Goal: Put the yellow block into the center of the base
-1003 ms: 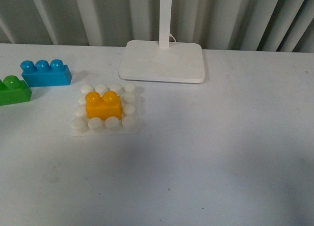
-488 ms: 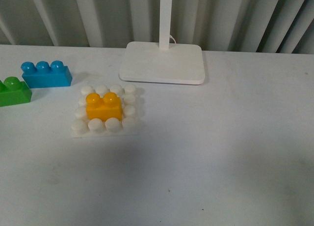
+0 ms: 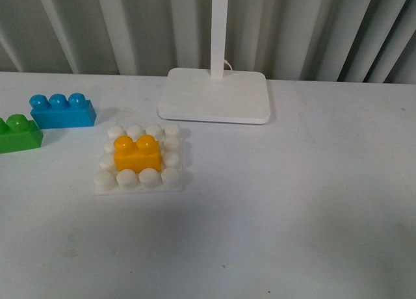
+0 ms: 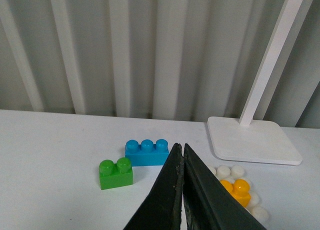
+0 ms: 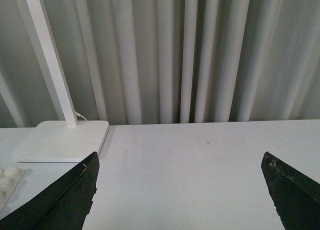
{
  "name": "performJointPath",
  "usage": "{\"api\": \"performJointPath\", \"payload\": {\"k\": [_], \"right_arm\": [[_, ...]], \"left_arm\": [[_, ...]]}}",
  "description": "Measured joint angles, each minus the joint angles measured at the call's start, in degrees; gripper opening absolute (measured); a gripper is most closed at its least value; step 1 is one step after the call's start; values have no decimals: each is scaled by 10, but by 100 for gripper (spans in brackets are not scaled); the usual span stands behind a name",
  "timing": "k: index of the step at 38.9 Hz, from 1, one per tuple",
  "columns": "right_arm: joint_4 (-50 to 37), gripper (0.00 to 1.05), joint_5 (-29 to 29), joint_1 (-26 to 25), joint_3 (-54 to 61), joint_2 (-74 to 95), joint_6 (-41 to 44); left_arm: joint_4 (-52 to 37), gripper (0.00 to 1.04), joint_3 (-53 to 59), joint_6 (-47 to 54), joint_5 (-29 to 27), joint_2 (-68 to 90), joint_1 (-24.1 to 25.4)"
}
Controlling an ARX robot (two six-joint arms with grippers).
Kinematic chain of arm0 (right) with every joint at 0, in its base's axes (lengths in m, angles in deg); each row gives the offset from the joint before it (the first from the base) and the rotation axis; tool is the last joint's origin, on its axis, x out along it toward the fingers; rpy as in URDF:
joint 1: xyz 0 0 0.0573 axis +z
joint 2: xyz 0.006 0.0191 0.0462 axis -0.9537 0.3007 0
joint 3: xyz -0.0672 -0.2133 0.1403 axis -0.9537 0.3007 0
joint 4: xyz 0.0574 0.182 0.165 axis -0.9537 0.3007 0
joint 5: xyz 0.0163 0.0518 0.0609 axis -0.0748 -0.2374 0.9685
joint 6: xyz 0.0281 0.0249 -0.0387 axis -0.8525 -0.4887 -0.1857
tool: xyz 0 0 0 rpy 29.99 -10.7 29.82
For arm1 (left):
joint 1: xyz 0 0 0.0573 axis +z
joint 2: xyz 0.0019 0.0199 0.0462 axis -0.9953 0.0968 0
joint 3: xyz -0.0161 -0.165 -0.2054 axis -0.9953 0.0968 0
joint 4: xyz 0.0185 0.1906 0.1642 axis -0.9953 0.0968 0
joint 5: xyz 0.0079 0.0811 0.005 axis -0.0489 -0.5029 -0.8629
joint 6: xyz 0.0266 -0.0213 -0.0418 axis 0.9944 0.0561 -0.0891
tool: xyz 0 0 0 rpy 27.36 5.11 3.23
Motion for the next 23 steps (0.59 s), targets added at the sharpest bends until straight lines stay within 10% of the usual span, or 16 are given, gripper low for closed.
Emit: {"api": "performJointPath", "payload": {"k": [23], "right_arm": [[0,95,0,0,0,0,0]], "left_arm": [[115,4,0,0,0,-116,0]]}}
